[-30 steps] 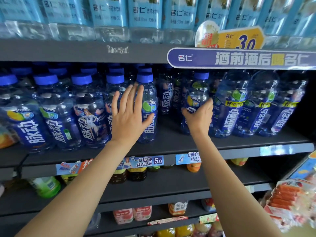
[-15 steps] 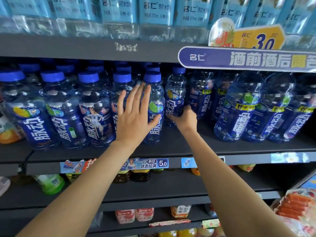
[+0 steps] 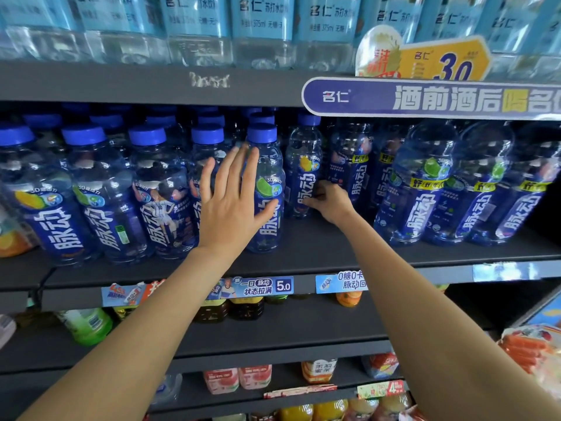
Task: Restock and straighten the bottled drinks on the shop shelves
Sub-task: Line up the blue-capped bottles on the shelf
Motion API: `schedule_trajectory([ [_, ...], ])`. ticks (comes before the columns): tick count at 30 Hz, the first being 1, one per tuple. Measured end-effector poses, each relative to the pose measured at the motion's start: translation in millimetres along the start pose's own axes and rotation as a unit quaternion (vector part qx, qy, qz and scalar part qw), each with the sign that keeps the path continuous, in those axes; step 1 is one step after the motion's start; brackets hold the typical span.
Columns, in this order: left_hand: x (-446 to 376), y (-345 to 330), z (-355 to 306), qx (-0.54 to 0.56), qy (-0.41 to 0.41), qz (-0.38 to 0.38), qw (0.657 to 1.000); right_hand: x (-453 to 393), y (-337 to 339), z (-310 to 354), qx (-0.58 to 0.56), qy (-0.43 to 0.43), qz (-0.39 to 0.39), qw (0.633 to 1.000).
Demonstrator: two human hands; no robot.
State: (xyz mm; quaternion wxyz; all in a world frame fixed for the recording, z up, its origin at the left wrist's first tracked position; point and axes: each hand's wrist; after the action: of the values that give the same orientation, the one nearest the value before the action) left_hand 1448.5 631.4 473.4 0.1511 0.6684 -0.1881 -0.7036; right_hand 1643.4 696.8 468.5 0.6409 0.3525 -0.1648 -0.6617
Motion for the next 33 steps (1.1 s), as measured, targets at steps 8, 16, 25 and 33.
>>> schedule_trajectory([
  [8, 0.4, -1.7, 0.0, -0.007, 0.001, 0.003, 1.0, -6.9, 15.7, -6.1, 0.023, -0.03, -0.297, 0.954],
  [16, -0.3, -2.9, 1.9, -0.004, 0.0, 0.002, 1.0, -34.9, 13.3, -12.7, -0.047, -0.119, -0.302, 0.945],
  [25, 0.3, -1.9, 1.8, -0.003, -0.001, 0.007, 1.0, -22.3, 12.3, -7.2, 0.006, -0.116, -0.31, 0.943],
  [33, 1.2, -5.2, 1.7, -0.008, -0.003, -0.007, 1.0, 2.1, -28.6, 40.6, 0.003, 0.068, -0.256, 0.964],
])
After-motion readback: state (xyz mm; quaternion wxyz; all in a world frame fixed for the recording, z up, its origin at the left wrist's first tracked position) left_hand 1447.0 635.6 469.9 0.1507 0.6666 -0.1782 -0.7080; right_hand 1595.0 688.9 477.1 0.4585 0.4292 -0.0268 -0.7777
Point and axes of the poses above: each hand's wrist, its own x-axis away from the middle knuckle, its own y-axis out of the back of the hand, z = x × y, and after that the axes turned 8 degrees about y, right-handed
